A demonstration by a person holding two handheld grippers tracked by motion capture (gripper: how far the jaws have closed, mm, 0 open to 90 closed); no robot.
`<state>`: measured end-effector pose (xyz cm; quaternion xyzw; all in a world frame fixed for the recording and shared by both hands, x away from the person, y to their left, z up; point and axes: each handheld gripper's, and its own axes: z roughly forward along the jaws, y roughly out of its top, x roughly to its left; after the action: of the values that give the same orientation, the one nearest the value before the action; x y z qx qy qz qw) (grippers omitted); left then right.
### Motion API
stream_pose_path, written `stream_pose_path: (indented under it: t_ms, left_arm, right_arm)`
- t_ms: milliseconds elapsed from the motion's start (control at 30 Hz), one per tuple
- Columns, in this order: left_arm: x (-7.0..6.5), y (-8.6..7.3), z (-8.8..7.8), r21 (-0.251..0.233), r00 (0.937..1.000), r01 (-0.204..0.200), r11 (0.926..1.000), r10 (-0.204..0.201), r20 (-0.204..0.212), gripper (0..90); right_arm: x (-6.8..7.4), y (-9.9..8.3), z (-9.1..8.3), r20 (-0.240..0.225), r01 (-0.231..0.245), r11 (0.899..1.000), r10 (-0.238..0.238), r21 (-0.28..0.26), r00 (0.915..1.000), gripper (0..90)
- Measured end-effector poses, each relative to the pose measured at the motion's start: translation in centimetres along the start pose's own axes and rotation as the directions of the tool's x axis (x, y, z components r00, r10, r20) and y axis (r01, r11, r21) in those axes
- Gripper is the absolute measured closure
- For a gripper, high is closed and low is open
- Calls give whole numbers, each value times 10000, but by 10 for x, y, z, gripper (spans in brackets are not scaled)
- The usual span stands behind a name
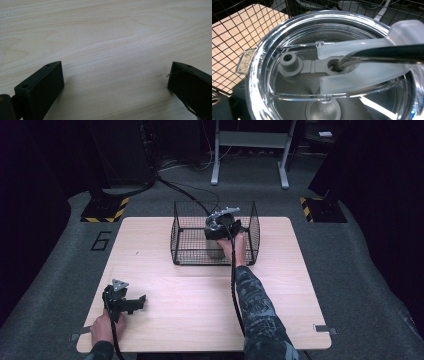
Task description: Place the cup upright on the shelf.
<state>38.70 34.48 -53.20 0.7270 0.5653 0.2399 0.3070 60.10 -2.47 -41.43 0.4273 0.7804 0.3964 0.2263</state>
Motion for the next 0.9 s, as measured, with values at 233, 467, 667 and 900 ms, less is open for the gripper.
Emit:
stream_pose_path:
  t_ms: [233, 467, 667, 900]
  left_arm:
    - [0, 0, 0, -30, 10000, -36, 10000, 36, -5, 3]
    - [-1, 0, 1, -94, 9999, 129, 9999, -129, -5, 3]
    - [-1, 0, 1, -93, 9999, 124, 9999, -124, -6, 3]
    - [-1, 0, 1, -94, 9999, 121, 9999, -122, -7, 3]
  right_arm:
    - [1, 2, -1, -27, -287, 9995, 288, 160, 9996, 33]
    - [0, 4, 0, -156, -438, 9982, 445, 417, 9989, 0]
    - [0, 4, -7, -352, -774, 9947, 799, 675, 9962, 0]
    - [-4, 4, -24, -624, -778, 9928, 837, 916, 9945, 0]
